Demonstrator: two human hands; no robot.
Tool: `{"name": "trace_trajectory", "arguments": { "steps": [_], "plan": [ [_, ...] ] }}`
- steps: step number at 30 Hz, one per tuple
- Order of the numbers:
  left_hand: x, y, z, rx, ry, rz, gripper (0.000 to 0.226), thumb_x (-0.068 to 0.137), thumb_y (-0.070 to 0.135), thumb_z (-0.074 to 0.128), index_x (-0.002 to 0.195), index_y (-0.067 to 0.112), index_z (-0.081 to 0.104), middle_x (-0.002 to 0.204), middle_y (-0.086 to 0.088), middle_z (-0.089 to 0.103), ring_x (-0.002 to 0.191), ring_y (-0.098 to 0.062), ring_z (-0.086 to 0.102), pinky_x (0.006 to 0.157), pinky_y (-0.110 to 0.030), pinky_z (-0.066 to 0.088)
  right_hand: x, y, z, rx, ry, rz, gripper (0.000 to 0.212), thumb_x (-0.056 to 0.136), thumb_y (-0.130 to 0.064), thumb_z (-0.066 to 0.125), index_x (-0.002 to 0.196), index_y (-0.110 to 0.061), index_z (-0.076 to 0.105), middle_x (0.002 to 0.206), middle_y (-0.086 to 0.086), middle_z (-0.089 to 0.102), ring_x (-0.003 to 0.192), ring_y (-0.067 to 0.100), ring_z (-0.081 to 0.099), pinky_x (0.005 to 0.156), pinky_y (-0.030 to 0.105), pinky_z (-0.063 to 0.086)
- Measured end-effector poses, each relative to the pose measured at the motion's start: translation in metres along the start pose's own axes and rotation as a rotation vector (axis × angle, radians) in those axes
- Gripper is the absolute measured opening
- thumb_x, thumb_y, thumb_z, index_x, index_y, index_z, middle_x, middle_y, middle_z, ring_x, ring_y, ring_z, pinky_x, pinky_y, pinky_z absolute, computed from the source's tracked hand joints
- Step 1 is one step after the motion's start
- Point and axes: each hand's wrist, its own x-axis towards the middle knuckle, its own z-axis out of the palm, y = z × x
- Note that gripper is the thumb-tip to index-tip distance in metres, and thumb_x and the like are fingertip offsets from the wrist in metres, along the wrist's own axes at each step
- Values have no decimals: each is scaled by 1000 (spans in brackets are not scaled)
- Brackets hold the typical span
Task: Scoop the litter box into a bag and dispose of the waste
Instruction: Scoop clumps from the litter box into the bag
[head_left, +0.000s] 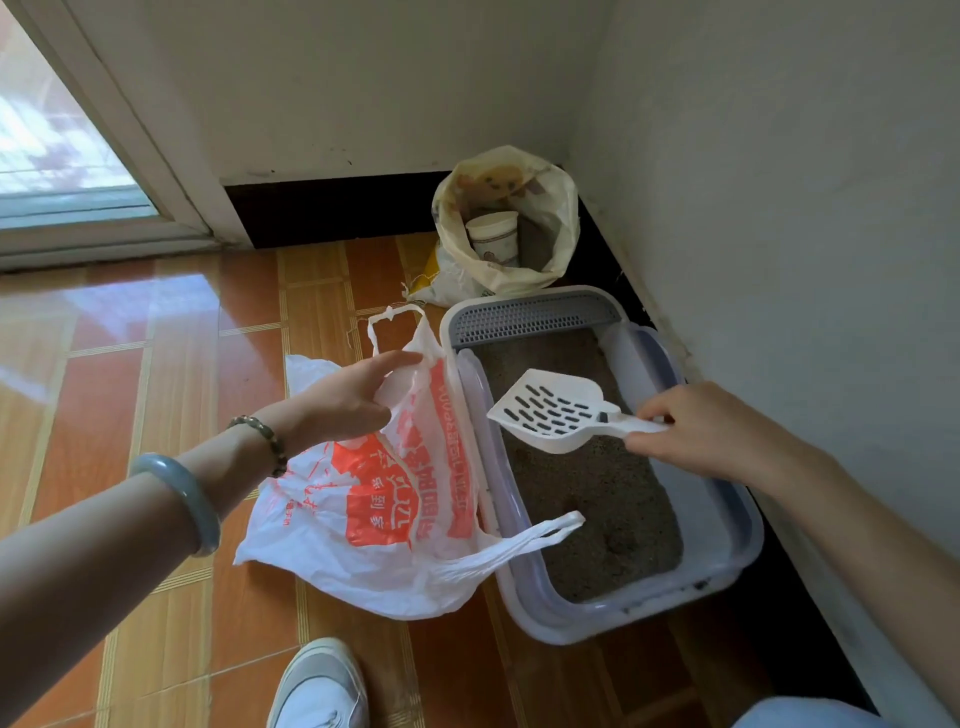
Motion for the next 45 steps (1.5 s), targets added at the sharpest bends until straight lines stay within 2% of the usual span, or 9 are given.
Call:
{"name": "trace_trajectory", "arguments": {
  "steps": [2,6,12,17,22,27,32,38,45],
  "plan": [
    [2,0,3,19,-6,14,74,80,-14,46,139,30,35,122,-5,49,86,-20,62,54,-31,56,1,12,10,54,16,23,14,80,-38,60,73,-27,65,66,2,61,60,17,55,54,29,35],
    [7,1,9,42,-8,11,76,80,-16,44,140,29,34,116,-3,49,75,-9,56,43,-16,43,5,30,27,-40,-32,117,23,81,-39,58,83,-19,68,74,4,63,66,18,57,56,30,40],
    [11,-2,11,5,-35,-2,77,81,-17,48,139,32,35,124,-1,48,102,-23,59,64,-35,60,20,12,82,-214,-263,120,22,89,-34,51,97,-16,61,76,-1,54,74,15,56,61,27,43],
    [13,-2,11,9,-30,-15,78,80,-18,47,139,33,35,124,-2,47,99,-22,58,56,-26,56,26,-2,119,-41,-247,142,20,92,-30,48,96,-14,58,84,2,58,72,17,57,57,27,42],
    [13,-2,10,55,-6,8,78,80,-17,46,140,31,34,120,-2,46,91,-19,58,57,-29,57,43,-6,143,121,-194,147,24,94,-30,43,102,-11,55,93,8,61,83,24,61,71,36,50],
    [11,-2,10,51,-19,11,77,81,-17,46,140,30,34,122,0,45,100,-23,57,63,-34,59,57,-4,146,201,-158,147,21,96,-31,40,102,-12,48,89,6,56,81,24,59,65,33,44],
    [11,-4,10,55,-12,1,79,80,-18,47,140,31,33,122,0,42,101,-23,54,55,-24,55,61,0,144,301,-102,181,20,98,-32,36,96,-13,44,90,8,58,77,24,59,51,30,39],
    [11,-5,11,61,-18,4,79,80,-18,47,141,30,33,125,-1,44,104,-24,55,55,-24,55,74,2,142,310,-93,223,25,98,-31,36,107,-9,45,100,12,58,81,23,55,62,31,39],
    [9,-7,8,53,-31,10,76,82,-17,46,141,29,33,128,-2,47,105,-23,56,60,-27,58,77,1,131,341,35,180,17,98,-31,35,96,-16,41,78,3,55,64,16,53,49,29,36]
  ]
}}
